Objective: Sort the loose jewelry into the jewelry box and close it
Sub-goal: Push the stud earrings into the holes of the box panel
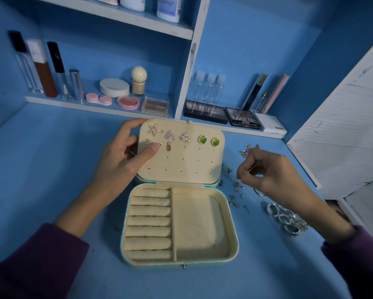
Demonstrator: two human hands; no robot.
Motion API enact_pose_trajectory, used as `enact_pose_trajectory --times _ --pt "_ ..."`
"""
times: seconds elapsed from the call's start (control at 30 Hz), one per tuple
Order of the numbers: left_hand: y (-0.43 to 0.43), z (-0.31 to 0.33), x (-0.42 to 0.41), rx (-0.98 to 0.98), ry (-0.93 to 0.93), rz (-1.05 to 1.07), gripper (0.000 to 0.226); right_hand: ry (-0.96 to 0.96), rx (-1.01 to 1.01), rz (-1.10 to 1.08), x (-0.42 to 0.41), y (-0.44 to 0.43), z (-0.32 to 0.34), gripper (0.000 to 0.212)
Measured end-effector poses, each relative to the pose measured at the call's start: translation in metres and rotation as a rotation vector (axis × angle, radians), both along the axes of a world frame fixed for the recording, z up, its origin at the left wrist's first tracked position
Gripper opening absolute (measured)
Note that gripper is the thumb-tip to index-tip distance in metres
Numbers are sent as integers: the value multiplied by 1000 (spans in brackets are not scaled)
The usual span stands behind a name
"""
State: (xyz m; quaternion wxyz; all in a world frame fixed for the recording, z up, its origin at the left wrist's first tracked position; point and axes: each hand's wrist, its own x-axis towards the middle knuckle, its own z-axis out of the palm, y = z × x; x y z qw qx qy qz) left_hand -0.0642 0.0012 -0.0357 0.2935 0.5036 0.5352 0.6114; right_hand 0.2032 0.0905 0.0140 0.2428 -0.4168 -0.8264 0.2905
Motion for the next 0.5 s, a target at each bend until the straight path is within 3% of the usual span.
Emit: enact_pose_trajectory --times 0.23,0.5 --pt "0 1 1 -15 -8 6 43 138 -114 26 -21 -9 11 10" --pt "-1 1 0 -26 -6 9 41 257 60 9 -49 -18 8 30"
